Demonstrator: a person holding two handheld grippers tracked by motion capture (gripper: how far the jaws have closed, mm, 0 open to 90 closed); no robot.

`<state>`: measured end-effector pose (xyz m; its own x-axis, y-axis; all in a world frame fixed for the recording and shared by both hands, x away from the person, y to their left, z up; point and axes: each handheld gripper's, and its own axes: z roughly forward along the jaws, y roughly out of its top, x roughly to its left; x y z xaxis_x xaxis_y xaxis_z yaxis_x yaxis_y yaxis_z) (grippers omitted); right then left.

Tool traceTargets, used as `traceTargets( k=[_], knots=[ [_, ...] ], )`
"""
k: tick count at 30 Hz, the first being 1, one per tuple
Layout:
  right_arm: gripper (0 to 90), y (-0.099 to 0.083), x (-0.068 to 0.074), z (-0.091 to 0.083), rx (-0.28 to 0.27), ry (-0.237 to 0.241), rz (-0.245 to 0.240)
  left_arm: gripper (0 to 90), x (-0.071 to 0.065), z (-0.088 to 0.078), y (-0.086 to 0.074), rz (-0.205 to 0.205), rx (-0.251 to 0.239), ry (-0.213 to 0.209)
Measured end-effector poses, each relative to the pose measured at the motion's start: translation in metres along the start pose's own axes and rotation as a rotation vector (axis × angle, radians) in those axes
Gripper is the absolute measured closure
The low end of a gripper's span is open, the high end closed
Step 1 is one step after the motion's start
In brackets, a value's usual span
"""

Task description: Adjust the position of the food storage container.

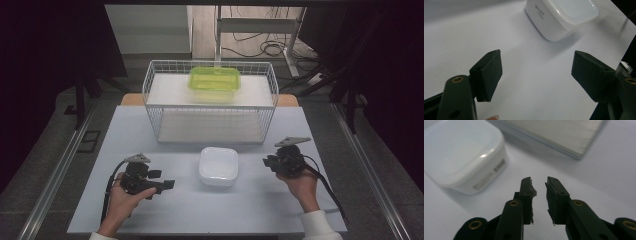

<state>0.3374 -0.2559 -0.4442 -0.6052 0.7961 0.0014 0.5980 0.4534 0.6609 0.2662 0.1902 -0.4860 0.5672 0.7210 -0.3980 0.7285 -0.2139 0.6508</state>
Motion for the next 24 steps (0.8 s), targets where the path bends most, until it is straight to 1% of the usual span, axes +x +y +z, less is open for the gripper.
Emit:
traceTargets(
  k=[1,3,4,5,7,10,12,14,15,18,19,21,23,24],
  knots=[
    [65.7,-0.003,-0.002,-0.004,-0.004,-0.005,0.002,24.7,-0.001,0.0,0.0,0.001,0.004,-0.001],
    [50.4,-0.011,-0.006,-0.014,-0.013,-0.015,0.004,24.7,-0.001,0.001,0.0,0.004,0.005,-0.002],
    [45.3,-0.014,-0.006,-0.018,-0.016,-0.015,0.012,24.7,-0.002,0.001,0.0,0.004,0.005,-0.003],
    [39.9,-0.018,-0.008,-0.023,-0.024,-0.003,0.03,24.7,-0.002,0.001,0.0,0.004,0.005,-0.003],
    [34.0,-0.025,-0.01,-0.031,-0.039,0.026,0.057,24.7,-0.002,0.001,0.0,0.004,0.005,-0.003],
    [28.6,-0.034,-0.011,-0.042,-0.066,0.047,0.082,24.7,-0.002,0.001,0.001,0.006,0.004,-0.004],
    [25.1,-0.04,-0.01,-0.05,-0.087,0.039,0.089,24.7,-0.002,0.0,0.001,0.005,0.001,-0.005],
    [21.2,-0.044,-0.008,-0.056,-0.095,0.016,0.096,24.7,-0.003,0.0,0.001,0.005,-0.001,-0.006],
    [20.0,-0.046,-0.006,-0.06,-0.092,0.005,0.096,24.7,-0.003,-0.001,0.001,0.005,-0.003,-0.006],
    [18.1,-0.049,0.003,-0.066,-0.113,0.025,0.095,24.6,-0.003,-0.002,0.001,0.007,-0.007,-0.007],
    [17.1,-0.051,0.008,-0.067,-0.116,0.025,0.095,24.6,-0.003,-0.002,0.002,0.006,-0.009,-0.008],
    [15.9,-0.053,0.014,-0.068,-0.123,0.022,0.093,24.7,-0.003,-0.003,0.002,0.004,-0.013,-0.007],
    [15.7,-0.054,0.018,-0.071,-0.139,0.024,0.111,24.7,-0.003,-0.004,0.002,0.007,-0.017,-0.008],
    [15.7,-0.055,0.018,-0.072,-0.151,0.026,0.11,24.7,-0.004,-0.005,0.002,0.008,-0.018,-0.007]
  ],
)
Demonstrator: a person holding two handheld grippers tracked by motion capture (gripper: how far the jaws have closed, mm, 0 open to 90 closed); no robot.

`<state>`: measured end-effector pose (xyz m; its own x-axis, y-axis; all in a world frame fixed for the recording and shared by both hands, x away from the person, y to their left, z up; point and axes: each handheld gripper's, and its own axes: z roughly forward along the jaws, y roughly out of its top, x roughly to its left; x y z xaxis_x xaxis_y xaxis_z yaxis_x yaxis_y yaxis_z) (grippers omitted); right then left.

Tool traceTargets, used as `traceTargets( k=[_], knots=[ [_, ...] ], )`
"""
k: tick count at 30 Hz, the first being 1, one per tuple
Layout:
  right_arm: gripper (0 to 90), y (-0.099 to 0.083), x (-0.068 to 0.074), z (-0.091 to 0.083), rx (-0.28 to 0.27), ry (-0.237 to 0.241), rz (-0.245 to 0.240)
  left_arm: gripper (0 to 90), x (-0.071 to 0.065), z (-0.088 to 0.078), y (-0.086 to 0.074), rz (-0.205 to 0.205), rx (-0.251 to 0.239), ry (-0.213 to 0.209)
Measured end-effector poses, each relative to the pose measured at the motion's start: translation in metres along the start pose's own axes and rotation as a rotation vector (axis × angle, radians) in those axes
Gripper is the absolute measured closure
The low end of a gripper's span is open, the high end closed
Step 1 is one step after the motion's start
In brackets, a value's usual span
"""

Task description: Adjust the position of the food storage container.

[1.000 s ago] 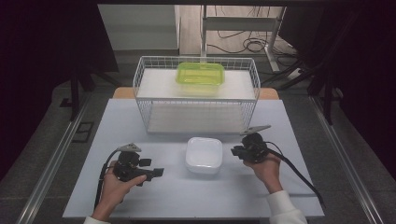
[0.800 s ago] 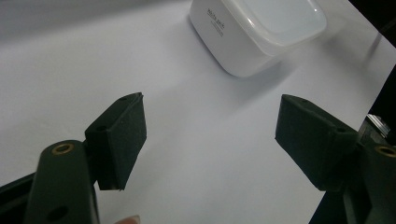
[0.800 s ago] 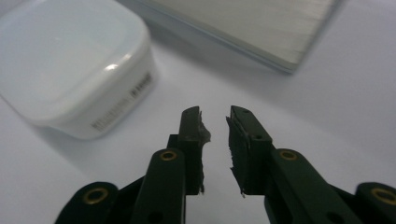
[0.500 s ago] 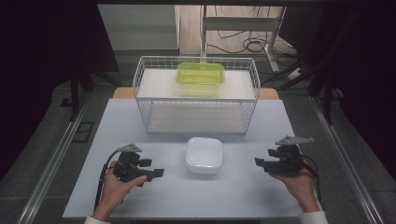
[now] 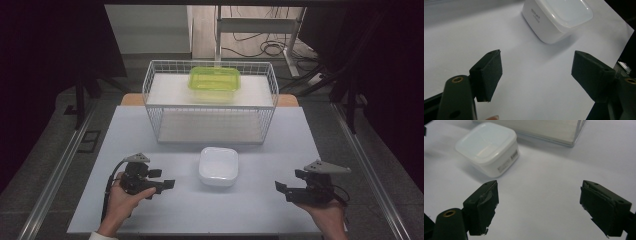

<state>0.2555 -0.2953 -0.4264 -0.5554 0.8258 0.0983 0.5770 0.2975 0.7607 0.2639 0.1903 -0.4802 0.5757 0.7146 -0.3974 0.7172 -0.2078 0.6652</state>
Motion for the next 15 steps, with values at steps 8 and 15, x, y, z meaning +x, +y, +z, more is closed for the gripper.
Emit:
traceTargets(
  k=[8,15],
  knots=[
    [17.5,-0.001,0.009,0.007,-0.011,0.061,0.004,24.7,-0.004,0.002,0.001,0.008,0.001,-0.003],
    [19.5,-0.002,0.014,0.017,0.002,0.067,0.006,25.1,-0.005,-0.001,0.001,-0.01,-0.029,-0.009]
  ],
)
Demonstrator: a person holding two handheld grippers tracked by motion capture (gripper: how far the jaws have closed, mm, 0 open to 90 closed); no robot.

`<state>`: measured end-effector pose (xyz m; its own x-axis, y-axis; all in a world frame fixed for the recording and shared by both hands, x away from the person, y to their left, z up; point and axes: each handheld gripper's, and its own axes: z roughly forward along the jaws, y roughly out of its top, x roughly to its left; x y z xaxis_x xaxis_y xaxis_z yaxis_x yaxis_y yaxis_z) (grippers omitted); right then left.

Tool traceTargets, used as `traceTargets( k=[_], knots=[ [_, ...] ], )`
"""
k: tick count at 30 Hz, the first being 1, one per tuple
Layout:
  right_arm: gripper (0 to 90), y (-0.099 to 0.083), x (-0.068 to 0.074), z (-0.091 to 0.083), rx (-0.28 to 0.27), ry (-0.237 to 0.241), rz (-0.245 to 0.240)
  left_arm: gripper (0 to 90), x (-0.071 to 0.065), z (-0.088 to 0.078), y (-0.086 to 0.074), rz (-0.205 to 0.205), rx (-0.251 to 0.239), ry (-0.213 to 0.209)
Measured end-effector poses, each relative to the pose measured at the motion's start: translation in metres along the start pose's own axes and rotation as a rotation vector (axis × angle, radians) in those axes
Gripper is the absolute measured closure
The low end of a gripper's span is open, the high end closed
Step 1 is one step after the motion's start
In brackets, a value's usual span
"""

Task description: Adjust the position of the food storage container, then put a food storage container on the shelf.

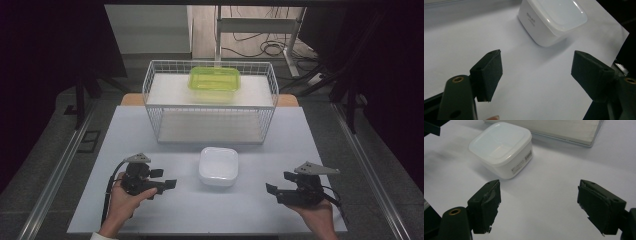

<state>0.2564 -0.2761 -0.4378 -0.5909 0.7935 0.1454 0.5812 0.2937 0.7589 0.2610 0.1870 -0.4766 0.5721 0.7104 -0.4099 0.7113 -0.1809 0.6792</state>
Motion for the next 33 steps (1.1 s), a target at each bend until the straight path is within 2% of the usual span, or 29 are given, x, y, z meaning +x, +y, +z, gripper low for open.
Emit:
traceTargets(
  k=[8,11,13,15,18,23,25,27,30,32,33],
  knots=[
    [20.5,0.001,0.002,0.006,0.001,0.059,0.02,25.7,-0.002,-0.005,0.0,-0.02,-0.048,0.022],
    [21.0,0.004,0.006,0.009,0.006,0.092,0.035,25.1,-0.006,-0.002,0.003,-0.005,-0.034,0.011],
    [21.1,0.008,0.012,0.014,0.012,0.104,0.019,24.4,-0.011,0.002,0.007,0.01,-0.027,0.005],
    [21.8,0.011,0.014,0.02,0.011,0.155,0.045,24.2,-0.015,0.006,0.012,0.012,-0.026,-0.01],
    [22.2,0.014,0.016,0.031,0.034,0.152,0.036,24.1,-0.018,0.012,0.018,0.007,-0.025,-0.023],
    [22.8,0.026,0.023,0.046,0.045,0.19,0.047,24.3,-0.018,0.022,0.029,-0.035,-0.03,-0.046],
    [23.3,0.031,0.026,0.052,0.043,0.189,0.039,24.4,-0.018,0.026,0.032,-0.049,-0.03,-0.045],
    [24.3,0.039,0.028,0.06,0.036,0.219,0.053,25.4,-0.017,0.031,0.036,-0.074,-0.019,-0.056],
    [25.0,0.047,0.031,0.071,0.047,0.219,0.048,26.0,-0.014,0.04,0.043,-0.1,0.0,-0.073],
    [26.0,0.051,0.029,0.08,0.045,0.244,0.078,26.8,-0.012,0.045,0.048,-0.106,0.011,-0.066],
    [26.1,0.053,0.029,0.084,0.048,0.234,0.077,27.0,-0.011,0.048,0.051,-0.111,0.014,-0.074]
  ],
)
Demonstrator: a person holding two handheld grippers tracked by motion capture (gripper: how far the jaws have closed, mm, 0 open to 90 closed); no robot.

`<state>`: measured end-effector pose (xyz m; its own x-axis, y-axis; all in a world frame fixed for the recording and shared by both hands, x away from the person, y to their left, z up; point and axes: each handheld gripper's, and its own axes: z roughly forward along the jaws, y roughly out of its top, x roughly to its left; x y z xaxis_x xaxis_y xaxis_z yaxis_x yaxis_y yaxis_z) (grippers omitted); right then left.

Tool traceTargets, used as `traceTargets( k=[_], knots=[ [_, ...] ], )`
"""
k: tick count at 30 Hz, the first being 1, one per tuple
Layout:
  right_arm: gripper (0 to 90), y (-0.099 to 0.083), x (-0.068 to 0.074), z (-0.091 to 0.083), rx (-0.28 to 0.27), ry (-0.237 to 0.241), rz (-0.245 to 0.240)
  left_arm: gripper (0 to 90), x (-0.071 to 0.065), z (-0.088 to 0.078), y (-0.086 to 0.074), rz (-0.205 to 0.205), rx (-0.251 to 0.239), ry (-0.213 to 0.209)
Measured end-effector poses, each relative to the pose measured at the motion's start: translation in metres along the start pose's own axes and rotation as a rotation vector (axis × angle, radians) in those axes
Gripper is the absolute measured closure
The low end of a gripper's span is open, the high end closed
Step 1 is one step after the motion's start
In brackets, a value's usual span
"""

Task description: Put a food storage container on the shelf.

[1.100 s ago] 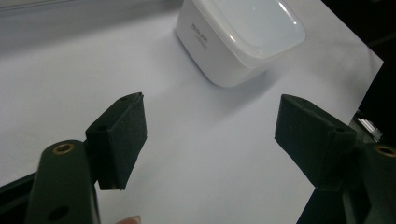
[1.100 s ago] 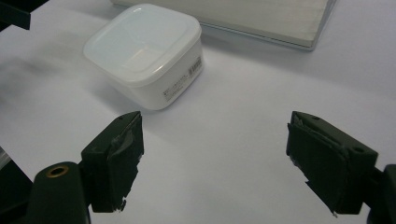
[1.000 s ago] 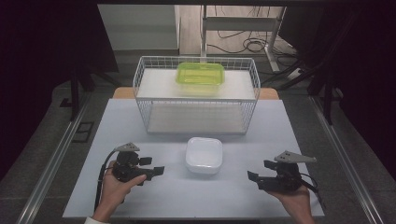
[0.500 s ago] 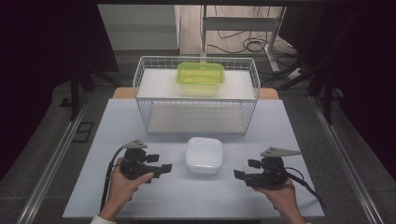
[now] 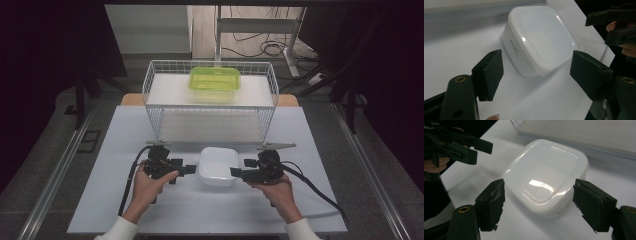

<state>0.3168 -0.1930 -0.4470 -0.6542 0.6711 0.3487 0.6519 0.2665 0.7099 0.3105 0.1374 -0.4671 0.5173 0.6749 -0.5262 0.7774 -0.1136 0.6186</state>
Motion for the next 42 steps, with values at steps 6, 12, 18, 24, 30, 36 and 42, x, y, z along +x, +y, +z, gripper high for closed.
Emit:
traceTargets(
  k=[6,12,18,24,30,36,42],
  knots=[
    [29.0,0.007,-0.011,0.019,0.029,-0.019,0.041,29.0,0.013,0.019,0.014,-0.064,0.021,-0.026],
    [33.2,0.008,-0.018,0.029,0.054,-0.022,0.058,31.9,0.018,0.036,0.02,-0.101,0.041,-0.053],
    [35.4,0.009,-0.025,0.032,0.06,-0.017,0.091,38.2,0.024,0.046,0.02,-0.127,0.068,-0.089],
    [39.4,0.006,-0.033,0.035,0.066,0.017,0.152,46.3,0.026,0.048,0.019,-0.156,0.076,-0.128],
    [45.1,0.001,-0.043,0.035,0.069,0.029,0.212,50.3,0.029,0.048,0.019,-0.167,0.086,-0.151],
    [55.2,-0.002,-0.049,0.037,0.083,0.086,0.269,60.9,0.034,0.052,0.014,-0.206,0.095,-0.169],
    [62.9,-0.003,-0.049,0.036,0.077,0.081,0.312,69.1,0.037,0.047,0.011,-0.219,0.088,-0.184]
  ],
)
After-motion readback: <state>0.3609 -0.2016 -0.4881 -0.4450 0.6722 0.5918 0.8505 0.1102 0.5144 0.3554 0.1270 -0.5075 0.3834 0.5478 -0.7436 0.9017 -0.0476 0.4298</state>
